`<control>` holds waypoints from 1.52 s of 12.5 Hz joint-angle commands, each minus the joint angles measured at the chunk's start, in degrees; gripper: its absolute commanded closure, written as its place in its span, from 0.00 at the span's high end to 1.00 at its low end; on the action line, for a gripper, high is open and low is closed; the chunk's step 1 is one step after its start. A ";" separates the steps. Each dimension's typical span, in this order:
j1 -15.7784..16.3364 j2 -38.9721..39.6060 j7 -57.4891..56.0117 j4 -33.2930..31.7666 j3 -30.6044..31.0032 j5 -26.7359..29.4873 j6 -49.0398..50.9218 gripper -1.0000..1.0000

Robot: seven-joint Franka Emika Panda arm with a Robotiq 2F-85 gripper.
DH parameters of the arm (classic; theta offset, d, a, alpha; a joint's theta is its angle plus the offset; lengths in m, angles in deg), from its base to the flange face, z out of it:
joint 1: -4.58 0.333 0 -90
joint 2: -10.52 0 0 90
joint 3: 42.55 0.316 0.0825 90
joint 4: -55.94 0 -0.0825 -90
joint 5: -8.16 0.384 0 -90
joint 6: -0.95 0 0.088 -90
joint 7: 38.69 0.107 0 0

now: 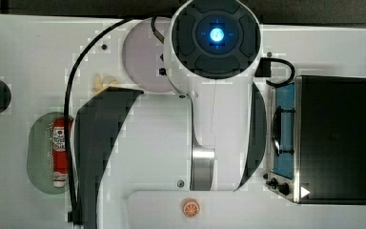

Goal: Pick ketchup from strainer and place it on the table

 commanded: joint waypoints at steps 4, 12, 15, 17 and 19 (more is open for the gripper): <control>-4.49 -12.80 1.25 -10.20 7.07 0.29 6.88 1.00; -2.75 -3.52 1.55 -10.21 28.17 0.23 -4.65 1.00; -2.40 2.05 1.56 -10.37 35.20 0.21 -9.73 1.00; -2.12 6.13 1.72 -11.12 38.86 0.06 -13.54 1.00; -1.82 9.73 2.77 -12.96 40.94 -0.52 -19.79 1.00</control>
